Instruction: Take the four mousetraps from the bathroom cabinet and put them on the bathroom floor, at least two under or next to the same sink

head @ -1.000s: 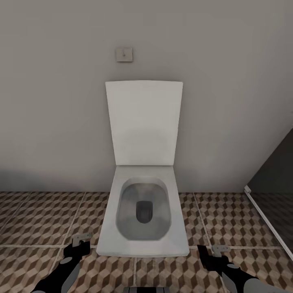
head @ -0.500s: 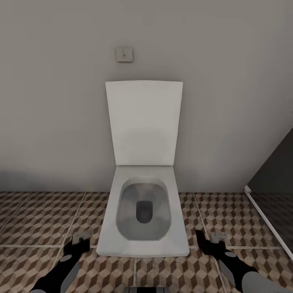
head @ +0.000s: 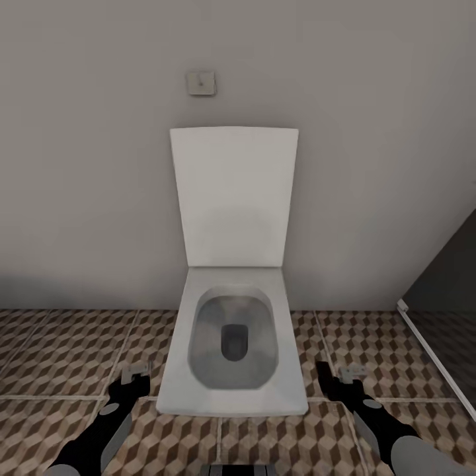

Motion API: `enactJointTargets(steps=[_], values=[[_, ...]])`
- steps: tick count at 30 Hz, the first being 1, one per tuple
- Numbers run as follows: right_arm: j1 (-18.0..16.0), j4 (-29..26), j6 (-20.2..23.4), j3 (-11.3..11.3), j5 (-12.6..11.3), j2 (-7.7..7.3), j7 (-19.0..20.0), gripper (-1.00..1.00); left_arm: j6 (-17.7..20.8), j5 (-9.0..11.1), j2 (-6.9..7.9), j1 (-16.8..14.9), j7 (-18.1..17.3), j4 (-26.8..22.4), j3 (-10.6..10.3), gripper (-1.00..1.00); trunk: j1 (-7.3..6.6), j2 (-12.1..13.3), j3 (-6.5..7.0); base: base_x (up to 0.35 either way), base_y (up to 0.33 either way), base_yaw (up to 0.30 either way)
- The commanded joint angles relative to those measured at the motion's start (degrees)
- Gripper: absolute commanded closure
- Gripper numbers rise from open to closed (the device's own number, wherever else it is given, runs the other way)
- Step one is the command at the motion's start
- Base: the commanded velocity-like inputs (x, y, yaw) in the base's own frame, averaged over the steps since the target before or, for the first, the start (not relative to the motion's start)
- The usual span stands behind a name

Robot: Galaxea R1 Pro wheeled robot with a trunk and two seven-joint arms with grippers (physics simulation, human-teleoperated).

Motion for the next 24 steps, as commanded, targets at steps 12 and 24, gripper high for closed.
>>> enactJointTargets(steps=[12,24], values=[[0.0,0.2,-0.2,0.0,-0.2,0.12,0.2,1.0,-0.2,0.4,2.02,-0.1,0.7,0.2,-0.2,1.0,0.29,-0.2,-2.71,0.0,0.0,0.0],[0.0,0.2,-0.2,-0.1,-0.2,0.0,0.1,1.0,-0.4,0.4,2.26,-0.1,1.1,0.1,-0.3,1.0,0.6,-0.3,-5.37,0.0,0.0,0.0]])
